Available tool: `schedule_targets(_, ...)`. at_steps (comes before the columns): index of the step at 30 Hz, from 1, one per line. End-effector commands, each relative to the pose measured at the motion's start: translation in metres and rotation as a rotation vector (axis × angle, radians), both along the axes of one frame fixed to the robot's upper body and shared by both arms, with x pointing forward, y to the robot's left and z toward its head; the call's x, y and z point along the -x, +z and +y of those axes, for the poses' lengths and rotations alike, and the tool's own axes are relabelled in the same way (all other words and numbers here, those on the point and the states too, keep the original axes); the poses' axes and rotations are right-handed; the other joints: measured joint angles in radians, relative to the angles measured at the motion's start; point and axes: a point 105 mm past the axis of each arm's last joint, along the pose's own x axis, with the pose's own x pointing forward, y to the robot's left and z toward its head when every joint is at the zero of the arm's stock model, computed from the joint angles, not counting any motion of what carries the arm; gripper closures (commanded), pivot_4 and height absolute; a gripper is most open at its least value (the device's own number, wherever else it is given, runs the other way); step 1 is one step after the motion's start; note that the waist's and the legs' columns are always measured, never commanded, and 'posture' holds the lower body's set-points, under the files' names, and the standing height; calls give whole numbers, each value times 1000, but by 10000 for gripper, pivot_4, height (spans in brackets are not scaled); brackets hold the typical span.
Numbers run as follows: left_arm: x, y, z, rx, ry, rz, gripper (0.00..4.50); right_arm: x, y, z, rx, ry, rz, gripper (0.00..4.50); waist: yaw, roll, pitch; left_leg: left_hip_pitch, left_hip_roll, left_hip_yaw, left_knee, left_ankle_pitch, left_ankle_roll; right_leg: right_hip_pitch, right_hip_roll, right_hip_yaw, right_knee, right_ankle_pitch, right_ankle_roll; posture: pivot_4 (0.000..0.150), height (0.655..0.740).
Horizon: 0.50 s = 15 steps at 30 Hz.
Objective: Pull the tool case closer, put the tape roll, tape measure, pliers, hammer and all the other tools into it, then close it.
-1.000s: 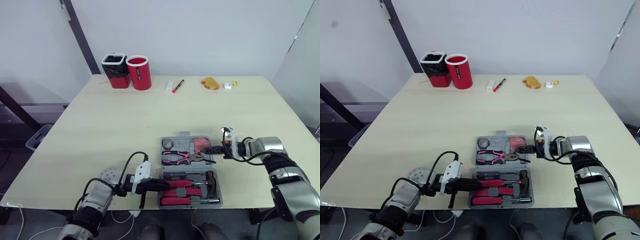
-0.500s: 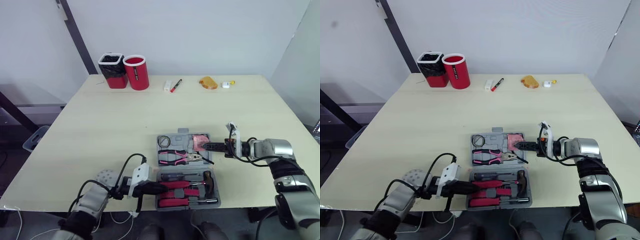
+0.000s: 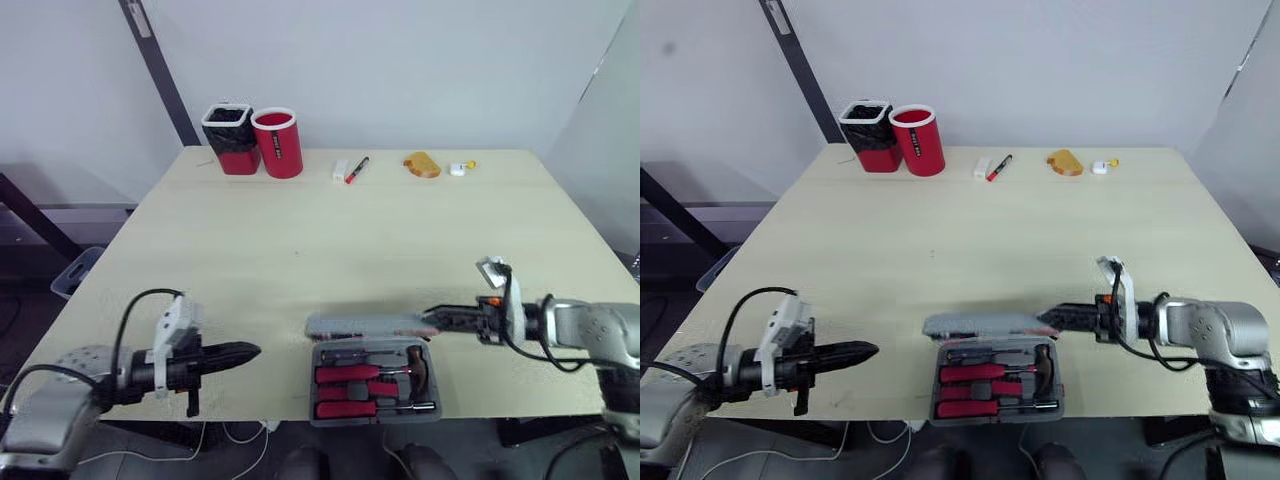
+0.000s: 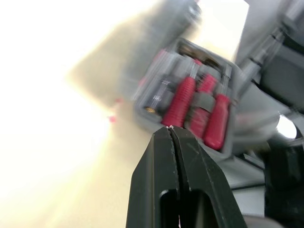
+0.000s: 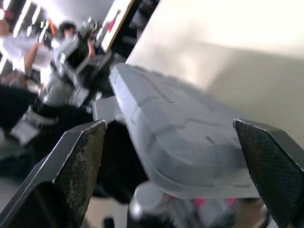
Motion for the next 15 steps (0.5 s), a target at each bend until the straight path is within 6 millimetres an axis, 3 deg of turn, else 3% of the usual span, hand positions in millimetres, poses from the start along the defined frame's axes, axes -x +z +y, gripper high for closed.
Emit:
schedule_targets(1, -9, 26, -12, 75, 69, -151, 44403, 17, 12, 2, 64, 16, -290, 0, 11, -1, 0, 0, 0, 0, 0, 0, 0, 0, 0, 0, -1, 0, 0, 1500, 7400)
schedule_targets(4, -13, 31, -27, 131, 84, -211, 44403, 17, 17, -1, 113, -39, -545, 0, 15, -1, 0, 0, 0, 2, 0, 0, 0, 1, 0, 2, -2, 0, 1, 1500, 7400)
schedule_targets(8, -14, 33, -51, 183, 25, -217, 44403, 14, 25, -1, 112, -122, -709, 0, 15, -5, 2, 1, 0, 2, 0, 0, 0, 1, 2, 2, -2, -1, 3, 1500, 7400)
schedule_targets(11, -13, 33, -63, 231, -33, -202, 44403, 12, 15, -5, 223, -70, -812, 0, 16, -5, 2, 1, -1, 3, 0, 0, 0, 1, 2, 2, -2, 0, 0, 1500, 7400)
schedule_targets(13, -11, 27, -66, 218, -72, -179, 36873, 11, 7, -14, 291, -49, -852, 0, 17, -6, 2, 1, -4, 2, 0, 0, 0, 1, 1, 2, -2, 0, 0, 1500, 7400)
schedule_targets(15, -11, 22, -60, 209, -73, -144, 25152, 15, 3, -30, 333, -39, -861, 0, 18, -6, 2, 1, -5, 2, 0, 0, 0, 1, 1, 2, -3, 0, 0, 1500, 7400)
